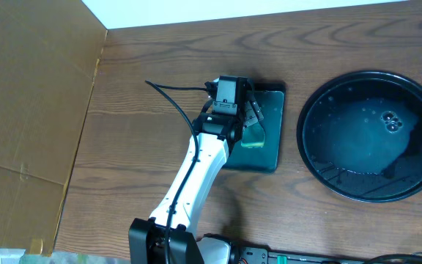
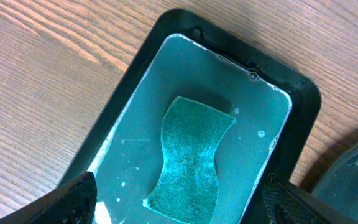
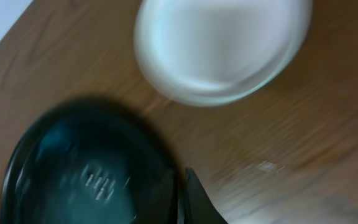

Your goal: Clean dirty plates on tray and stack at the side

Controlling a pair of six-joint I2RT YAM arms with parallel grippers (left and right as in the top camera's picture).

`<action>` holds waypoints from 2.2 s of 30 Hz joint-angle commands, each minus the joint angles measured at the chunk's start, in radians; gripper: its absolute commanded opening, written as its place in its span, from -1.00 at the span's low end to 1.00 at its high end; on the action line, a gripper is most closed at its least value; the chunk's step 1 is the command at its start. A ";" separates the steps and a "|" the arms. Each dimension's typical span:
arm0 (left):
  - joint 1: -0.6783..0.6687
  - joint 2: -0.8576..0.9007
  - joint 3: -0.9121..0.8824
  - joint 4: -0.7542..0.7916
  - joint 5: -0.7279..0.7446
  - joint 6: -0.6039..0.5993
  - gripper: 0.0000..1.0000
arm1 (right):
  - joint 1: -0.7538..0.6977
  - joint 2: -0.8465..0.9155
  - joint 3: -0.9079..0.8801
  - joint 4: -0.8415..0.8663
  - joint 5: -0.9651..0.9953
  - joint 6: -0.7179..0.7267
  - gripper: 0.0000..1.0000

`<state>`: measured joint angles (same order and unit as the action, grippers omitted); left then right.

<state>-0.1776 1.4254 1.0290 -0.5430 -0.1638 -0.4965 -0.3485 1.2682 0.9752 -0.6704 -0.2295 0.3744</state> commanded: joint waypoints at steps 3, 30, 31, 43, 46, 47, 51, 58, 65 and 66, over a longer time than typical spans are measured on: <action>0.004 0.000 0.022 -0.002 -0.012 0.006 0.72 | 0.180 -0.125 0.009 -0.094 0.008 -0.042 -0.85; 0.004 0.000 0.022 0.001 -0.012 0.006 0.72 | 0.389 -0.229 0.000 -0.260 0.000 -0.129 0.98; 0.004 0.000 0.022 0.001 -0.012 0.006 0.72 | 0.386 -0.243 -0.009 -0.252 0.000 -0.147 0.99; 0.004 0.000 0.022 0.001 -0.012 0.006 0.72 | 0.367 -0.670 -0.452 0.137 0.000 -0.280 0.99; 0.004 0.000 0.022 0.001 -0.012 0.006 0.72 | 0.367 -0.805 -0.581 0.269 0.000 -0.279 0.98; 0.004 0.000 0.022 0.001 -0.012 0.006 0.72 | 0.367 -0.848 -0.621 0.304 0.000 -0.279 0.99; 0.004 0.000 0.022 0.001 -0.012 0.006 0.72 | 0.367 -1.014 -0.762 0.410 0.000 -0.279 0.99; 0.004 0.000 0.022 0.001 -0.012 0.006 0.72 | 0.367 -1.180 -0.918 0.562 0.016 -0.280 0.98; 0.004 0.000 0.022 0.001 -0.012 0.006 0.72 | 0.367 -1.252 -0.970 0.613 0.094 -0.279 0.99; 0.004 0.000 0.022 0.001 -0.012 0.006 0.72 | 0.367 -1.259 -0.970 0.610 0.115 -0.279 0.99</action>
<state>-0.1776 1.4254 1.0290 -0.5419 -0.1638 -0.4965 0.0269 0.0338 0.0105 -0.0616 -0.1818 0.1093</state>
